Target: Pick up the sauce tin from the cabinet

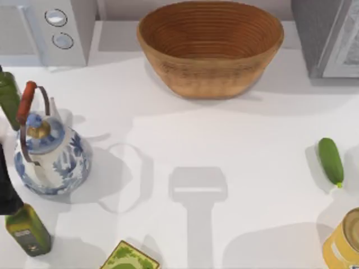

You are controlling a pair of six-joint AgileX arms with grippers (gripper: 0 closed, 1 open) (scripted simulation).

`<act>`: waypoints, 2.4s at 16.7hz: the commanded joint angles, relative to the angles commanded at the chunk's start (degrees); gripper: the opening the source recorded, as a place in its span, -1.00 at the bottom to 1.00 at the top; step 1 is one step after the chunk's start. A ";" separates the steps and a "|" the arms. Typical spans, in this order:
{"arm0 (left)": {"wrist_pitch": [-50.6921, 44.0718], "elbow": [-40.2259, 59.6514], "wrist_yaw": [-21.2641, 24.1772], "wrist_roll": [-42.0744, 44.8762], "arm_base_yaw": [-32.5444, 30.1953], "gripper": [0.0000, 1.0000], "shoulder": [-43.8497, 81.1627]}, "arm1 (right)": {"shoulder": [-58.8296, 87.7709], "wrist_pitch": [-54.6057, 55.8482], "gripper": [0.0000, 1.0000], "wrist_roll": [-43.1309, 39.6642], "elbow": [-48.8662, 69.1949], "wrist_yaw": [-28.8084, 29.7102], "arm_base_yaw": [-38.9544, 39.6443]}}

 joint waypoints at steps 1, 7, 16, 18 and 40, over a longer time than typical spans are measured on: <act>0.00 0.00 0.00 0.00 0.00 1.00 0.00 | 0.57 0.56 -1.00 -0.01 0.27 -0.04 0.30; 0.00 0.00 0.00 0.00 0.00 1.00 0.00 | 16.62 15.67 -1.00 0.12 5.55 -0.47 6.86; 0.00 0.00 0.00 0.00 0.00 1.00 0.00 | 68.59 55.63 -1.00 0.63 14.66 -1.06 24.15; 0.00 0.00 0.00 0.00 0.00 1.00 0.00 | 80.71 64.24 -1.00 0.73 16.50 -1.19 28.01; 0.00 0.00 0.00 0.00 0.00 1.00 0.00 | 120.14 92.00 -1.00 1.09 30.43 -1.35 41.84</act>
